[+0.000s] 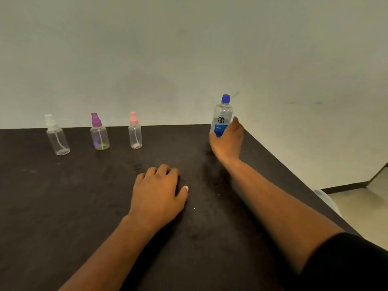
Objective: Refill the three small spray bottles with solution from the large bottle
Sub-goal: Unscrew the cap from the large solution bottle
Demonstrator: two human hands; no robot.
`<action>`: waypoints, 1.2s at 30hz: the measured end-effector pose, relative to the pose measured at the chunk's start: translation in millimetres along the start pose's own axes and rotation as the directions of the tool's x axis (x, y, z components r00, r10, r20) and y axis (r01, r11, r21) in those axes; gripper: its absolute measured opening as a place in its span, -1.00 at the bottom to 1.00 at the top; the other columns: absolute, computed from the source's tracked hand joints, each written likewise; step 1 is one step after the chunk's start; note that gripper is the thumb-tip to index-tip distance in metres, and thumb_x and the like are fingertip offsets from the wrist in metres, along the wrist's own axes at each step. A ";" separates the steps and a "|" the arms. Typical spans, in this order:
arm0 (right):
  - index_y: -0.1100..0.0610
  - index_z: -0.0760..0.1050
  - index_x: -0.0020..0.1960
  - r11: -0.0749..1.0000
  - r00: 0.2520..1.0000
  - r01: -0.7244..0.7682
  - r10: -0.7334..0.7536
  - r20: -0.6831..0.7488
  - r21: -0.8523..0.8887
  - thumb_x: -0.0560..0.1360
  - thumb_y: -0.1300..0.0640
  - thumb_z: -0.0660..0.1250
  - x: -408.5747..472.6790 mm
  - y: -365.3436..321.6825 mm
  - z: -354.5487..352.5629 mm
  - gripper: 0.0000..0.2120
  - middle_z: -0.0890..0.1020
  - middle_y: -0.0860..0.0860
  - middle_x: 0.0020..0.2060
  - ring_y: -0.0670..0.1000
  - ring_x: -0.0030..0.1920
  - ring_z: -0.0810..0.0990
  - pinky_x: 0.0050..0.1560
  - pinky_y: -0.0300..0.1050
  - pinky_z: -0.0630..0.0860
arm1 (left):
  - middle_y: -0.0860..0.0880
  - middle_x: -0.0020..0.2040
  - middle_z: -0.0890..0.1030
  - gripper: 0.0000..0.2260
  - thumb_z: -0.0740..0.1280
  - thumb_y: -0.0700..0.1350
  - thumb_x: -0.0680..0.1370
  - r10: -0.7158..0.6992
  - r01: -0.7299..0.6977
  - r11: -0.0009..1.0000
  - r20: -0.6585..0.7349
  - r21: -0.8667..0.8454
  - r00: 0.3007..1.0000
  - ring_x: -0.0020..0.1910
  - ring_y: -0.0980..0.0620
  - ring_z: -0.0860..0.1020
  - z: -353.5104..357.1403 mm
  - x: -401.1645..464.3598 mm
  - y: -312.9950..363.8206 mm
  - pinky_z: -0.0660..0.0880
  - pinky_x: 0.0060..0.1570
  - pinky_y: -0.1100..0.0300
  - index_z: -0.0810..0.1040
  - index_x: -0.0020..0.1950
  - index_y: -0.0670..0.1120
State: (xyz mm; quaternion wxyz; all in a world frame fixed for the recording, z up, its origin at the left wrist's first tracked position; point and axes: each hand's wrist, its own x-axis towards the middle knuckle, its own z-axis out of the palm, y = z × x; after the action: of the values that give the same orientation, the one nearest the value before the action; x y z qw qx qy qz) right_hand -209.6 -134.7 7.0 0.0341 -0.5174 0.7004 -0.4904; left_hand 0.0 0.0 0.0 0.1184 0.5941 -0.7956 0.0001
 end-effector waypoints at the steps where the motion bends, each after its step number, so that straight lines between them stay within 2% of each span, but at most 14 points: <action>1: 0.22 0.14 0.61 0.998 0.998 -0.054 0.054 -0.010 0.012 0.53 0.10 0.50 8.0 1.2 3.2 -0.20 0.40 0.18 0.43 0.19 0.48 0.38 0.43 0.09 0.47 | 0.07 0.43 0.46 -0.53 0.13 0.29 0.65 0.003 -0.003 1.000 0.011 -0.013 1.000 0.39 0.00 0.45 1.0 1.4 -0.8 0.39 0.40 0.00 0.41 0.48 0.11; 4: 0.22 0.14 0.60 0.954 0.964 -0.263 0.265 0.004 0.143 0.48 0.12 0.56 27.7 2.6 6.5 -0.14 0.40 0.17 0.43 0.21 0.47 0.40 0.42 0.13 0.50 | 0.07 0.43 0.46 -0.53 0.12 0.29 0.65 0.014 -0.014 1.000 -0.003 -0.019 1.000 0.39 -0.01 0.44 5.0 2.4 -2.0 0.39 0.39 0.00 0.40 0.48 0.10; 6: 0.21 0.21 0.55 0.935 0.951 -0.308 0.307 0.032 0.174 0.45 0.13 0.59 35.9 7.9 11.8 -0.18 0.45 0.15 0.39 0.18 0.42 0.48 0.34 0.07 0.56 | 0.07 0.44 0.45 -0.53 0.11 0.29 0.65 0.016 -0.016 1.000 0.001 -0.020 1.000 0.39 -0.01 0.44 5.9 2.8 -0.8 0.38 0.40 0.00 0.39 0.49 0.10; 10: 0.15 0.21 0.56 0.944 0.960 -0.279 0.273 0.058 0.178 0.45 0.14 0.61 43.4 16.0 17.4 -0.17 0.52 0.10 0.36 0.14 0.35 0.56 0.22 -0.04 0.54 | 0.07 0.44 0.44 -0.53 0.11 0.28 0.65 0.014 -0.014 1.000 -0.012 -0.017 1.000 0.39 0.00 0.43 6.6 4.3 -2.7 0.37 0.42 -0.01 0.39 0.48 0.10; 14: 0.11 0.26 0.53 0.942 0.958 -0.285 0.277 0.071 0.179 0.46 0.12 0.61 45.4 17.4 19.4 -0.22 0.55 0.07 0.37 0.13 0.35 0.57 0.30 0.01 0.54 | 0.07 0.46 0.43 -0.53 0.12 0.28 0.66 0.016 -0.017 1.000 -0.015 -0.019 1.000 0.41 0.00 0.42 7.8 5.5 -3.9 0.35 0.42 -0.01 0.37 0.50 0.10; 18: 0.09 0.36 0.44 0.946 0.963 -0.269 0.261 0.070 0.180 0.46 0.09 0.61 43.8 16.8 17.8 -0.34 0.57 0.04 0.35 0.11 0.34 0.58 0.29 0.00 0.53 | 0.06 0.46 0.42 -0.53 0.12 0.28 0.66 0.020 -0.020 1.000 -0.009 -0.010 1.000 0.42 -0.01 0.41 7.5 5.8 -4.2 0.35 0.43 -0.01 0.37 0.50 0.10; 25: 0.06 0.37 0.44 0.941 0.960 -0.278 0.263 0.098 0.195 0.45 0.10 0.62 27.7 10.9 2.4 -0.33 0.58 0.01 0.35 0.09 0.33 0.59 0.23 -0.06 0.51 | 0.06 0.44 0.45 -0.53 0.13 0.28 0.65 0.026 -0.027 0.999 -0.018 -0.020 0.999 0.39 -0.01 0.44 8.5 4.7 -4.2 0.38 0.40 -0.01 0.40 0.48 0.09; 30: 0.03 0.37 0.44 0.942 0.971 -0.234 0.213 0.108 0.240 0.45 0.08 0.62 1.4 -4.2 -18.3 -0.33 0.58 -0.01 0.35 0.06 0.31 0.60 0.27 -0.02 0.54 | 0.03 0.42 0.47 -0.53 0.13 0.28 0.65 0.025 -0.025 1.000 -0.013 -0.018 1.000 0.38 -0.05 0.46 8.3 1.7 -4.4 0.38 0.38 -0.03 0.43 0.46 0.07; 36: 0.00 0.42 0.39 0.938 0.979 -0.178 0.140 0.146 0.297 0.39 0.08 0.67 -44.2 -17.3 -46.6 -0.33 0.62 -0.07 0.26 -0.04 0.16 0.63 0.22 -0.05 0.61 | 0.00 0.43 0.48 -0.53 0.16 0.26 0.65 0.021 -0.022 0.999 -0.012 -0.040 1.000 0.39 -0.09 0.46 8.5 -1.2 -3.5 0.39 0.38 -0.06 0.45 0.46 0.04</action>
State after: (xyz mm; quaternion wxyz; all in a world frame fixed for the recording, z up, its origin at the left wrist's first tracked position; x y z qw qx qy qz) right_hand -203.1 -70.6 23.3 0.1972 -0.4766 0.6511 -0.5568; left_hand 2.0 -1.1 -9.0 0.1348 0.5830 -0.8011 -0.0111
